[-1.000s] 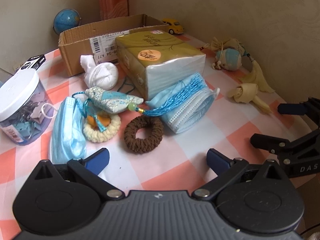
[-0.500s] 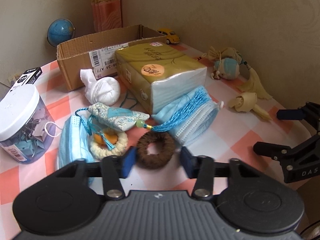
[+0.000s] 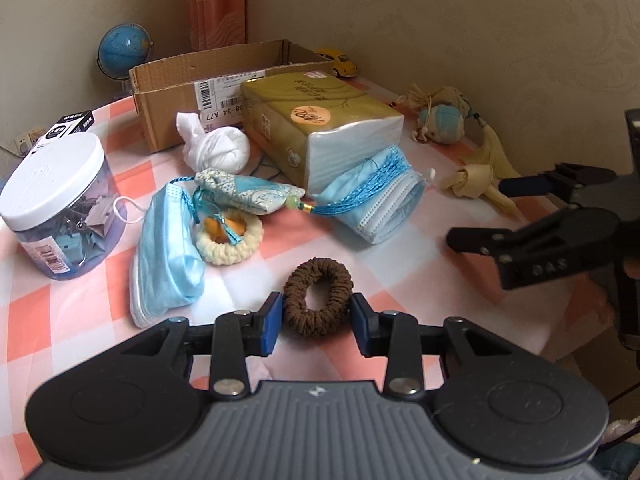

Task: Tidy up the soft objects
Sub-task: 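Grasp the brown hair tie with the left gripper while the right grasps the cream cloth toy, then carry both items to the cardboard box and open both grippers to drop them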

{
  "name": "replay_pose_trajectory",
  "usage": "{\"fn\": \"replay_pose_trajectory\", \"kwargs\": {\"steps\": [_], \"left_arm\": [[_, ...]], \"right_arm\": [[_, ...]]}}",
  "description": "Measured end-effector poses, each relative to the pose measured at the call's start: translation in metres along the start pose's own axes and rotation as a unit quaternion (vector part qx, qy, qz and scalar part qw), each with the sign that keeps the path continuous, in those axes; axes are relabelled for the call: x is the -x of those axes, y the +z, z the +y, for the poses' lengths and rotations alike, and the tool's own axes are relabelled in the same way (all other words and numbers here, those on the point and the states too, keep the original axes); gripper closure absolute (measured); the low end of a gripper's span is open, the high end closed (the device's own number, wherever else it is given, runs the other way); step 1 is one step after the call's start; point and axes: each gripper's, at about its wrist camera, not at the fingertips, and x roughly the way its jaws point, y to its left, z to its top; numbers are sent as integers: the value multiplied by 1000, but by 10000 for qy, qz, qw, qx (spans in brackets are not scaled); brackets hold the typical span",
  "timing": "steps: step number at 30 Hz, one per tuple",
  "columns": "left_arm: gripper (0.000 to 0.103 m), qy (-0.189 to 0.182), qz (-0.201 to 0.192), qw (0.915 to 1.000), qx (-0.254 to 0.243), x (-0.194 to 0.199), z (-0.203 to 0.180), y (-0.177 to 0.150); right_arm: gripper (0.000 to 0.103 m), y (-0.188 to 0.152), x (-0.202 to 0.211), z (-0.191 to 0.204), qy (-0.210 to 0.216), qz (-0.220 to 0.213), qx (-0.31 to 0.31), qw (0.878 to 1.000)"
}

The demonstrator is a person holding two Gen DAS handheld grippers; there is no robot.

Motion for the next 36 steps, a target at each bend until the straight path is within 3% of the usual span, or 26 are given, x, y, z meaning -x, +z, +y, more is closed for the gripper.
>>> {"fn": "replay_pose_trajectory", "kwargs": {"steps": [6, 8, 11, 16, 19, 22, 31, 36], "left_arm": [[62, -37, -62, 10000, -23, -3, 1, 2], [56, -66, -68, 10000, -30, -5, 0, 3], [51, -92, -67, 9999, -83, -6, -2, 4], [52, -94, -96, 9999, -78, -8, -1, 5], [55, -72, -88, 9998, -150, -8, -1, 5], [65, -21, -75, 9997, -244, -7, -1, 5], [69, -296, 163, 9983, -484, 9, 5, 8], [69, -309, 107, 9968, -730, 26, 9, 27]], "right_arm": [[0, 8, -9, -2, -112, -23, -49, 9999], [2, 8, -10, -3, -124, -38, -46, 9999], [11, 11, -9, -2, -174, -48, -23, 9998], [31, 15, -8, -3, -364, -19, -4, 9993], [48, 18, -7, -4, -422, 35, -54, 9991], [54, 21, -6, -5, -466, 91, -52, 9989], [55, 27, 14, -3, -420, 80, 50, 9991], [56, 38, 32, 2, -320, -19, 265, 9991]]}}
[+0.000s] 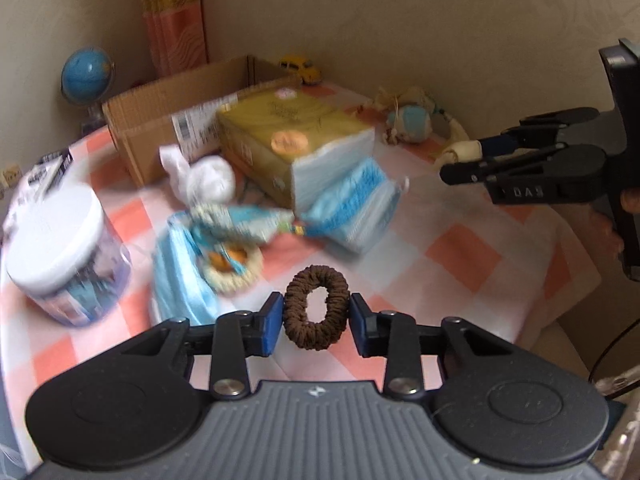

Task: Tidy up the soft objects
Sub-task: 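Carry both items to the cardboard box and open both grippers to drop them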

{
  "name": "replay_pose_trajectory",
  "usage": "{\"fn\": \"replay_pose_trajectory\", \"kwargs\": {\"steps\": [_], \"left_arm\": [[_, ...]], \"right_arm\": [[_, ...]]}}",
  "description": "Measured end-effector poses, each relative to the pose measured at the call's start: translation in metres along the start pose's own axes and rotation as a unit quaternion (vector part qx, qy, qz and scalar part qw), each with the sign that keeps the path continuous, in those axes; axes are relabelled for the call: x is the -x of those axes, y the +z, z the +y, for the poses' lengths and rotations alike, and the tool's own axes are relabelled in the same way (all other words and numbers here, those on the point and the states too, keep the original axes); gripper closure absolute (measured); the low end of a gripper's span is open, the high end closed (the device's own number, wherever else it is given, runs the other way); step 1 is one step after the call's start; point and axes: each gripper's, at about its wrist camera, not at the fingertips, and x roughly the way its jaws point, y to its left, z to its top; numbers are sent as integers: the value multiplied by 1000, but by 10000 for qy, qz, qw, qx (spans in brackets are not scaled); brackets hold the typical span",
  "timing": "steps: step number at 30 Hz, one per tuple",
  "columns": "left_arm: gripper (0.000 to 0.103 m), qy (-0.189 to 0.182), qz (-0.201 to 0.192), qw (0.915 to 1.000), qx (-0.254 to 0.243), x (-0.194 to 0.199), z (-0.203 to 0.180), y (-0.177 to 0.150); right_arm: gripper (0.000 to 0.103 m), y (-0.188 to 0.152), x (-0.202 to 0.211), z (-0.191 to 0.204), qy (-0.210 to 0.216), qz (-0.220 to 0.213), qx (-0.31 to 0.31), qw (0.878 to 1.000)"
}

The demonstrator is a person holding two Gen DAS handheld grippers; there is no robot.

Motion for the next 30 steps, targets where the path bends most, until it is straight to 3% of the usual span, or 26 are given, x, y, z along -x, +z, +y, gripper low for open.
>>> {"fn": "replay_pose_trajectory", "kwargs": {"steps": [10, 19, 21, 23, 25, 27, 30], "left_arm": [[69, 485, -671, 9963, -234, 3, 43, 90], [69, 1019, -705, 9923, -30, -49, 97, 156], [64, 1089, -669, 9918, 29, -58, 106, 162], [43, 1214, -650, 9904, 131, -65, 113, 161], [32, 1337, -688, 9884, 205, -65, 117, 156], [29, 1331, -708, 9882, 276, -57, 120, 149], [15, 1249, -745, 9887, 353, -36, 117, 134]], "right_arm": [[56, 33, 18, -3, 137, -312, 195, 9992], [56, 49, 14, -7, 25, -369, 232, 9990], [56, 51, 12, -7, 16, -368, 243, 9990], [56, 54, 12, -6, 7, -384, 257, 9989], [56, 58, 12, -4, 23, -404, 281, 9988], [56, 62, 13, -1, 27, -439, 317, 9985], [56, 70, 12, 3, 62, -490, 377, 9981]]}}
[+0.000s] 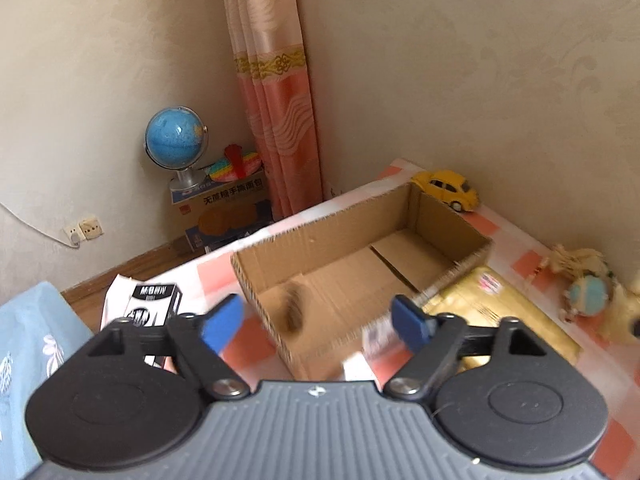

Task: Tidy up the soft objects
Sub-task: 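Carry both items to the cardboard box and open both grippers to drop them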

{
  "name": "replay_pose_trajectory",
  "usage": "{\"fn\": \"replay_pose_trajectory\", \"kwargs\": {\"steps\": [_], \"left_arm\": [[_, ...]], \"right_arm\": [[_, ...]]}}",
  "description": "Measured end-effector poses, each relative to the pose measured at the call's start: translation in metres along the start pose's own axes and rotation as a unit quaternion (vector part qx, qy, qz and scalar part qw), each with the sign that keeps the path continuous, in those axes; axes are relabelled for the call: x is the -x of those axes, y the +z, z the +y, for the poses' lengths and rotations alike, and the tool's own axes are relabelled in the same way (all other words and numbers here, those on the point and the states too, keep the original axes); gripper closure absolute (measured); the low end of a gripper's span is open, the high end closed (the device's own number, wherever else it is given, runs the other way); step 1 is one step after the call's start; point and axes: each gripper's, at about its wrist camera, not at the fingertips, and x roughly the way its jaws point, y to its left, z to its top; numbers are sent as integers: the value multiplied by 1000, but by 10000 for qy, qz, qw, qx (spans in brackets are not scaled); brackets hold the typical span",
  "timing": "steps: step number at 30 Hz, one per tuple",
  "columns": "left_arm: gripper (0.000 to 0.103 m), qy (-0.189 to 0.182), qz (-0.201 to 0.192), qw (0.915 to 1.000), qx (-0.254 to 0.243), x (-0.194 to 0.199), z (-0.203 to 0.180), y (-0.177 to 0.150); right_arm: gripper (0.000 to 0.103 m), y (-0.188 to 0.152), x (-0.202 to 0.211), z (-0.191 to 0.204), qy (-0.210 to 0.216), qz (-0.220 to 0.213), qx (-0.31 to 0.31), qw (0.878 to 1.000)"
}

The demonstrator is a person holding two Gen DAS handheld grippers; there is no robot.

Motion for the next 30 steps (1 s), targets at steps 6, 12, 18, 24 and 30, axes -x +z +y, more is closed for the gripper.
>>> {"fn": "replay_pose_trajectory", "kwargs": {"steps": [6, 12, 18, 24, 30], "left_arm": [[4, -83, -212, 9996, 139, 57, -20, -43], [3, -63, -295, 9987, 407, 89, -40, -83], [3, 142, -297, 9984, 466, 107, -54, -108], [3, 379, -212, 9976, 538, 114, -55, -125], [3, 470, -184, 9967, 632, 117, -48, -131]], "right_arm": [[56, 24, -9, 5, 226, -106, 11, 9997], [56, 63, -34, 13, 507, -156, 93, 9985], [56, 113, -79, 22, 719, -95, 113, 9973], [43, 151, -128, 29, 632, 36, 61, 9980], [0, 147, -126, 27, 514, -120, -122, 9985]]}}
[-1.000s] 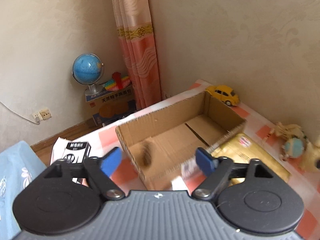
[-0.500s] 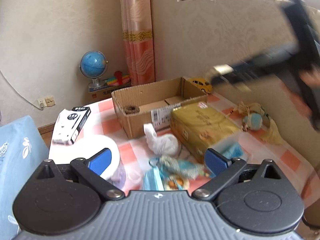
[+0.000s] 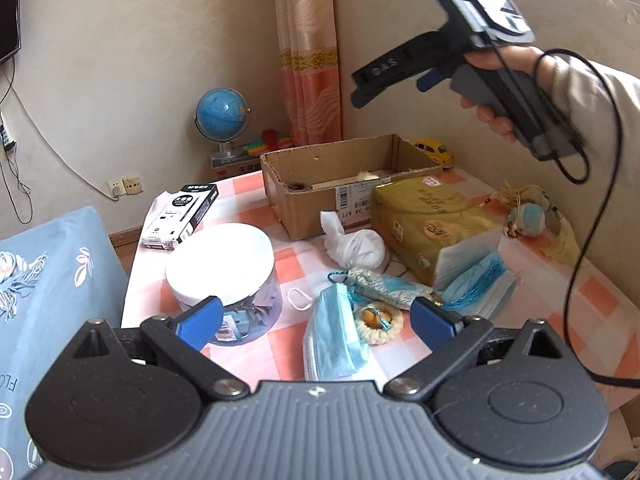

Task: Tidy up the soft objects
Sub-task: 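Carry both items to the cardboard box and open both grippers to drop them, then grasp the blue mask with the left gripper while the right grasps the folded masks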

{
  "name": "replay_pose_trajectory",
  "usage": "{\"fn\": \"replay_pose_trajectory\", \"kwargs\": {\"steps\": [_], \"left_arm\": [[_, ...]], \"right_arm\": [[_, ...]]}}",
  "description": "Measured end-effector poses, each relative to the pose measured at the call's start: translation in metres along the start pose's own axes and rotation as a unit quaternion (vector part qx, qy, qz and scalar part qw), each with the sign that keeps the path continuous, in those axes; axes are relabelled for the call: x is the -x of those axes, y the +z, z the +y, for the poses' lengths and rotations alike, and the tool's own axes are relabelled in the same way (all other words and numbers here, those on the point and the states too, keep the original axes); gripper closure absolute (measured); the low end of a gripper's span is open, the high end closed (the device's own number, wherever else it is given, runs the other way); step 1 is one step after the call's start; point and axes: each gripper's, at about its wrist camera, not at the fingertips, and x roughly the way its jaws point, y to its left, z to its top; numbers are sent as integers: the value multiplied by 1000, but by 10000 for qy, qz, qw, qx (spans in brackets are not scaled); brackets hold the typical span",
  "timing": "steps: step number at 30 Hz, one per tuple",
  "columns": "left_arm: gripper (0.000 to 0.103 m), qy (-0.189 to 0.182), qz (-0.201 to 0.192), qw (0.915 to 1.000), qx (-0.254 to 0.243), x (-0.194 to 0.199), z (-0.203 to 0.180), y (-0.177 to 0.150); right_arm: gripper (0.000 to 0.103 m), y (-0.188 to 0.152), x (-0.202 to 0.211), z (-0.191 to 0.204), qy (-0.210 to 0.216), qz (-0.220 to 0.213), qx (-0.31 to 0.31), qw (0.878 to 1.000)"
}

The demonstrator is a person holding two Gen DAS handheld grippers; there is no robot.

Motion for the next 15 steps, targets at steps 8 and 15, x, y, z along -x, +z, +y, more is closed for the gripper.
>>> {"fn": "replay_pose_trajectory", "kwargs": {"steps": [8, 15], "left_arm": [[3, -103, 38, 9999, -68, -1, -6, -2], [2, -139, 92, 9998, -84, -1, -10, -6]], "right_arm": [[0, -32, 35, 3, -23, 102, 20, 9999], [0, -75, 58, 12, -8, 259, 86, 9996]]}}
